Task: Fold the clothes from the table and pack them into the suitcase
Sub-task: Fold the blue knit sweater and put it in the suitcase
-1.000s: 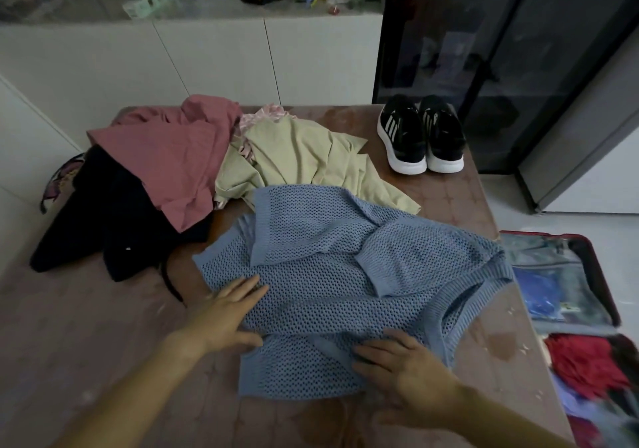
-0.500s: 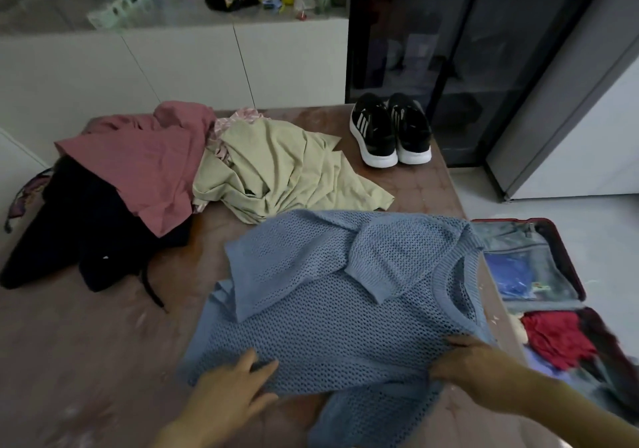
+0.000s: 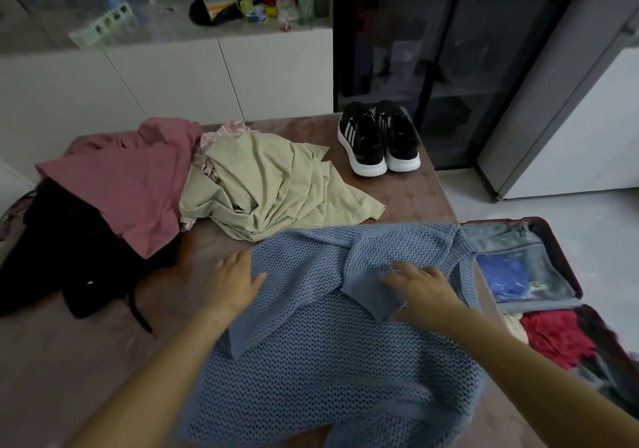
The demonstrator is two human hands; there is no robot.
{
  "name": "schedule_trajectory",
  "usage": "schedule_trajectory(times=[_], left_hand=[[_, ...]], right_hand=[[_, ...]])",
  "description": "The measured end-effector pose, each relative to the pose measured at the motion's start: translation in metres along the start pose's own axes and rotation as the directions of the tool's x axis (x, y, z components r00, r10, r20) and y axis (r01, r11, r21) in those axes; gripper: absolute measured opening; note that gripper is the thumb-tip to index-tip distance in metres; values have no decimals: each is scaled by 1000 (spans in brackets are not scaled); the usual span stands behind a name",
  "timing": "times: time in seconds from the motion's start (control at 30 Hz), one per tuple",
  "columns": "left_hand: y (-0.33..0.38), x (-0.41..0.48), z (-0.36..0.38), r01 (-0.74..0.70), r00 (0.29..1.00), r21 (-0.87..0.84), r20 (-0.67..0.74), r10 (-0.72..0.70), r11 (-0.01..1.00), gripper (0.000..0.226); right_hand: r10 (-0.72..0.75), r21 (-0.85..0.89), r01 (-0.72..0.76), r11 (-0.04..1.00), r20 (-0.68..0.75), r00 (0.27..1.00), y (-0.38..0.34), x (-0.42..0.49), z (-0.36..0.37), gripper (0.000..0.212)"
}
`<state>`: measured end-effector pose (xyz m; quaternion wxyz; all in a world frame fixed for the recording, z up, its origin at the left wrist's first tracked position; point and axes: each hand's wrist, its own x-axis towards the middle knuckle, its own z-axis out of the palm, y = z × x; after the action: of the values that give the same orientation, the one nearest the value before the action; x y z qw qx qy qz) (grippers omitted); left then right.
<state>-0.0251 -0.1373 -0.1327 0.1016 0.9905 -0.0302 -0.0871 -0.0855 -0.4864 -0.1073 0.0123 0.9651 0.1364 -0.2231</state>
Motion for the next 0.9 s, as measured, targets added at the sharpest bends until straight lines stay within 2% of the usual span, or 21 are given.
schedule_trajectory(times=[0.03, 0.07, 0.13, 0.2, 0.3, 0.37, 0.5, 0.63, 0.77, 0.9], left_hand=[[-9, 10, 1, 37, 999, 7, 29, -37, 999, 53], [-16, 17, 3, 58, 996, 12, 68, -59, 998, 51], [-21, 26, 5, 57, 991, 26, 124, -60, 998, 47], [-18, 30, 4, 17, 990, 73, 136, -27, 997, 37], [-14, 41, -13, -63, 994, 121, 96, 51, 991, 21], [-15, 59, -35, -96, 995, 90, -14, 98, 991, 16], [-9, 111, -88, -102, 985, 28, -136, 105, 994, 14], [-4, 158, -121, -90, 974, 60, -204, 101, 994, 15], [0, 185, -126, -82, 982, 124, -158, 101, 989, 16], [-3, 189, -117, -93, 987, 112, -117, 106, 989, 16]], right_hand=[[-17, -63, 18, 998, 22, 1000, -1, 7, 3, 74], [-62, -85, 59, 995, -25, 998, 0, 14, 7, 65], [-125, -82, 110, 991, -211, 969, 6, 24, 6, 29], [-92, -18, 91, 996, -286, 954, 17, 32, -6, 28], [116, 223, -28, 974, -393, 912, 44, 44, -39, 20], [281, 372, -104, 922, -460, 842, 69, 55, -60, 13], [449, 494, -202, 846, -453, 770, 103, 76, -92, 18], [581, 593, -233, 770, -502, 641, 123, 106, -120, 21], [593, 621, -213, 755, -506, 627, 130, 129, -141, 24], [545, 634, -136, 761, -512, 664, 125, 134, -144, 23]])
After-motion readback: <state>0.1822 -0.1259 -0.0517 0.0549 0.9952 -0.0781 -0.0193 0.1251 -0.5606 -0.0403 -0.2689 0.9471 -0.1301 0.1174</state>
